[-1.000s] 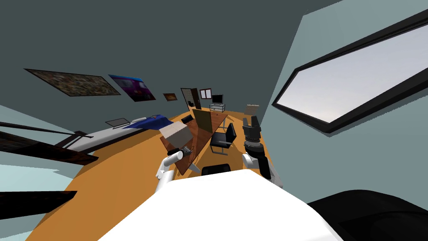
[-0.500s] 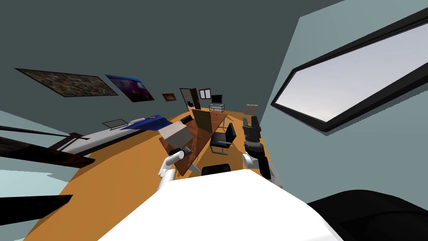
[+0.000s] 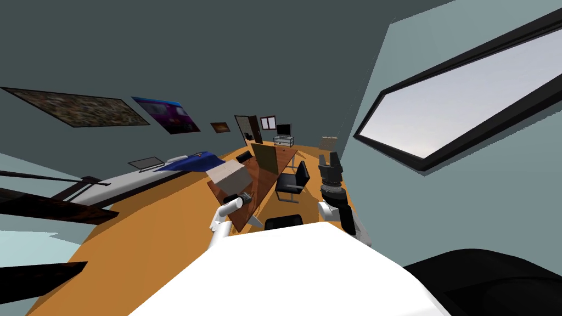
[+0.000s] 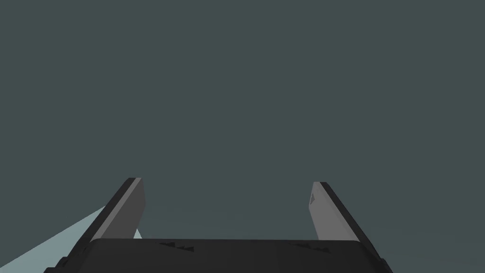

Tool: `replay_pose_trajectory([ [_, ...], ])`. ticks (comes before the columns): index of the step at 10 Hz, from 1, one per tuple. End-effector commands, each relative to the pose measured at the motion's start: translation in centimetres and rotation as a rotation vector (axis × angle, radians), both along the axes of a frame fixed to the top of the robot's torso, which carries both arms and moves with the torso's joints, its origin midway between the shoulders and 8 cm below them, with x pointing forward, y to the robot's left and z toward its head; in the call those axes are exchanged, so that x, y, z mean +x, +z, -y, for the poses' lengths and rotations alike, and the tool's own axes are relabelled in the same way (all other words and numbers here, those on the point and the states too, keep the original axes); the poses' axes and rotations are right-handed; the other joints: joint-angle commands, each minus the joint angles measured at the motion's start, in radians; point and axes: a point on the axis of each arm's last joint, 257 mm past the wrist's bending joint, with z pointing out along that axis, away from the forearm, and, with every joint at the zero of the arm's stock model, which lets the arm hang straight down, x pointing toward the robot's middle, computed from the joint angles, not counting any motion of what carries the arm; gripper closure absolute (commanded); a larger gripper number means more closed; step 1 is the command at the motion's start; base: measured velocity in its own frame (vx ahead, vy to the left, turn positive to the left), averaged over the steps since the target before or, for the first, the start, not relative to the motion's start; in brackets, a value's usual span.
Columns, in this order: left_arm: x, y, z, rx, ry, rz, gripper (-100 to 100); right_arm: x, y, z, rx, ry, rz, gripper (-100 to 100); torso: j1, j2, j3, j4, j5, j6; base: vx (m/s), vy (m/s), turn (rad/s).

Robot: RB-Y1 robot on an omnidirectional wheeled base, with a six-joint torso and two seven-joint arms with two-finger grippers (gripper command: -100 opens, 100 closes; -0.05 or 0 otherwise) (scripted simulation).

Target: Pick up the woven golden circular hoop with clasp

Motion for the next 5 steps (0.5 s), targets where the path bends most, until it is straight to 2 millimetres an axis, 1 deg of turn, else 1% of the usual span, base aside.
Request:
replay_pose_trajectory([
  [1, 0.0, 0.0, 0.0, 0.000, 0.000, 0.000, 100, 0.0, 0.0, 0.0, 0.000, 0.000, 0.000, 0, 0.000, 0.000, 0.000, 0.000, 0.000, 0.000, 0.000, 0.000, -0.011],
  [2, 0.0, 0.0, 0.1, 0.000, -0.002, -0.001, 100, 0.0, 0.0, 0.0, 0.000, 0.000, 0.000, 0, 0.000, 0.001, 0.000, 0.000, 0.000, -0.001, 0.000, 0.000, 0.000],
  [3, 0.0, 0.0, 0.1, -0.001, -0.002, -0.001, 0, 0.0, 0.0, 0.0, 0.000, 0.000, 0.000, 0, 0.001, 0.001, 0.001, 0.000, 0.000, -0.001, 0.000, 0.000, 0.000],
  [4, -0.3, 0.6, -0.2, -0.008, 0.006, 0.004, 100, 0.0, 0.0, 0.0, 0.000, 0.000, 0.000, 0, 0.001, 0.001, 0.001, 0.000, 0.000, -0.001, -0.003, -0.016, 0.105],
  [5, -0.4, 1.0, -0.3, -0.008, 0.002, 0.004, 100, 0.0, 0.0, 0.0, 0.000, 0.000, 0.000, 0, 0.000, 0.002, 0.001, 0.000, -0.001, -0.002, -0.009, -0.035, 0.097],
])
